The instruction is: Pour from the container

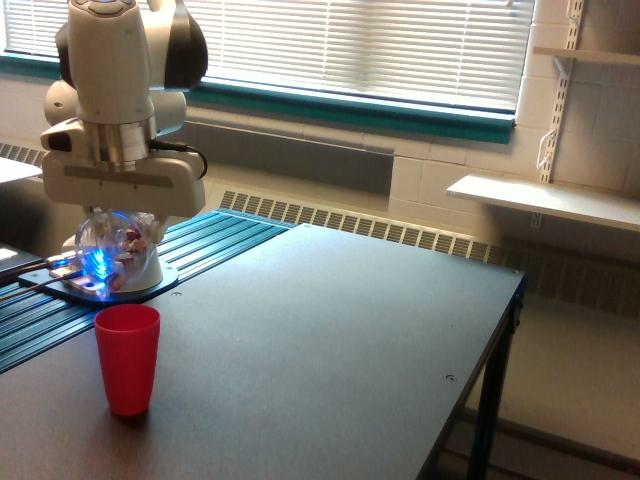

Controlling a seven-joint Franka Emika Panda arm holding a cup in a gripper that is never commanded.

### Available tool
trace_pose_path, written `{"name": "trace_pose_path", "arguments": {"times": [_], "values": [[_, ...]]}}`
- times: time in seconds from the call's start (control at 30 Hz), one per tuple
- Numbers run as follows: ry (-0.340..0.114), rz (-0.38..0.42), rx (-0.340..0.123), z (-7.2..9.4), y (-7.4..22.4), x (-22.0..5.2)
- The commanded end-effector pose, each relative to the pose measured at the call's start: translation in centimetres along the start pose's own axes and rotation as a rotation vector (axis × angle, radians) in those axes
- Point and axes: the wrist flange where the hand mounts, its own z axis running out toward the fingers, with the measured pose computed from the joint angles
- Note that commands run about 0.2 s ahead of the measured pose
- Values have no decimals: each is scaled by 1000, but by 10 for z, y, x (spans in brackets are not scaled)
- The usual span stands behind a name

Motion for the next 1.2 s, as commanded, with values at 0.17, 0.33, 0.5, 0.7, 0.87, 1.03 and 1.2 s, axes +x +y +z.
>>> {"name": "trace_pose_path", "arguments": {"times": [0.17,0.33,0.5,0.7,0.87,1.03,1.2], "values": [[-15,-5,-10,0,-8,1],[0,-10,-20,4,-12,-2],[-21,-27,-29,10,-14,-8],[-70,-36,-49,22,-13,-18],[-96,-33,-57,26,-12,-20],[-109,-20,-60,25,-9,-18],[-123,-19,-60,26,-6,-19]]}}
